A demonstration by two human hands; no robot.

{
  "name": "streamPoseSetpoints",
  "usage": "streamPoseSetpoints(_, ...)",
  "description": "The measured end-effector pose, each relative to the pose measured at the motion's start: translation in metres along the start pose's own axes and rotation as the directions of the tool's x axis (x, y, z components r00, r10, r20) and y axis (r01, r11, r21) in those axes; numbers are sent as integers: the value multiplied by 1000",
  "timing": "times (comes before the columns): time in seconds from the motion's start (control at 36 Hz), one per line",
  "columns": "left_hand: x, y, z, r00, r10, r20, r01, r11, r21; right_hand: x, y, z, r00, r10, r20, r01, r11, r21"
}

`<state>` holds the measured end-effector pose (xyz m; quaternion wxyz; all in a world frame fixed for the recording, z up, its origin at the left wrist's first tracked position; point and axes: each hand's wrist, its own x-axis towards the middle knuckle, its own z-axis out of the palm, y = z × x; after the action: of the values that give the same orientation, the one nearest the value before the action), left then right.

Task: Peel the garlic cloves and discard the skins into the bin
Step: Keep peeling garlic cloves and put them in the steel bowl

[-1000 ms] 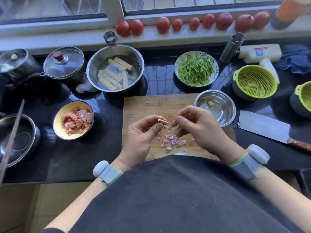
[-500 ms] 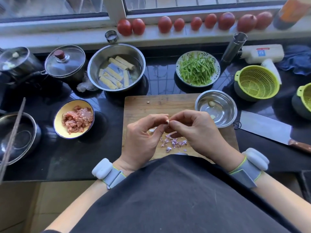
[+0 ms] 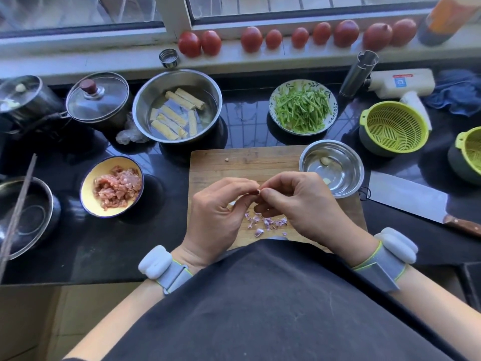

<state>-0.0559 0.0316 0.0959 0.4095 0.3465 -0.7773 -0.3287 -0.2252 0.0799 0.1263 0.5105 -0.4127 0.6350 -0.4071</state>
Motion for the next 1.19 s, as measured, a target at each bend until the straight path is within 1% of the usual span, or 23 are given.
streamPoseSetpoints(0.08,-2,-3,1,1000,12,19,-12,1000,16,1,1,-1,1000,15,13,-15,999,-34)
streamPoseSetpoints(0.22,-6,-4,5,998,-24,50,24,1000,3,1,6,-2,1000,22,21,-20,996,-88)
streamPoseSetpoints(0.28,-7,-3,7,998,-23,61,24,1000,-14,1,8,-1,999,34,12,-33,996,-84)
streamPoseSetpoints(0.33,-8,-1,10,997,-39,61,41,999,-32,0,9,-1,999,48,15,-47,998,-39)
streamPoseSetpoints(0.36,-8,1,11,996,-79,50,82,995,-49,-1,8,-2,998,55,19,-55,999,0)
streamPoseSetpoints(0.42,-8,5,13,968,-250,27,251,957,-146,-1,6,-3,997,74,24,-76,993,88)
streamPoseSetpoints(0.47,-6,8,13,893,-446,56,439,840,-319,-1,3,-2,997,75,21,-77,988,134)
streamPoseSetpoints(0.5,-5,9,13,856,-510,83,499,772,-393,0,3,-2,998,59,8,-60,991,120)
streamPoseSetpoints(0.56,-4,9,13,811,-570,133,558,682,-473,0,4,0,1000,5,-29,-4,1000,20)
streamPoseSetpoints(0.61,-4,10,12,789,-589,175,586,638,-500,1,4,-1,997,-43,-57,40,997,-60)
streamPoseSetpoints(0.67,-4,9,12,776,-600,194,602,613,-511,2,4,-2,997,-59,-58,54,996,-75)
streamPoseSetpoints(0.75,-5,8,10,771,-608,190,608,613,-505,1,5,-1,997,-57,-43,53,994,-92)
streamPoseSetpoints(0.86,-5,9,10,782,-592,195,598,626,-500,2,6,0,996,-64,-57,58,993,-101)
streamPoseSetpoints(0.92,-5,9,10,794,-576,197,589,647,-484,2,8,-1,993,-93,-71,81,985,-150)
streamPoseSetpoints(0.94,-5,9,10,801,-567,194,584,664,-467,3,9,-2,989,-127,-75,109,973,-203)
streamPoseSetpoints(1.0,-4,8,9,811,-552,194,576,699,-424,3,13,-2,973,-219,-65,187,927,-326)
streamPoseSetpoints(1.06,-4,8,8,804,-557,209,590,703,-397,3,16,-4,953,-299,-47,253,873,-416)
streamPoseSetpoints(1.14,-4,6,9,771,-591,239,634,677,-374,3,19,-3,906,-423,9,358,755,-549)
streamPoseSetpoints(1.19,-4,4,10,732,-628,262,677,631,-378,3,21,-2,875,-482,32,394,673,-626)
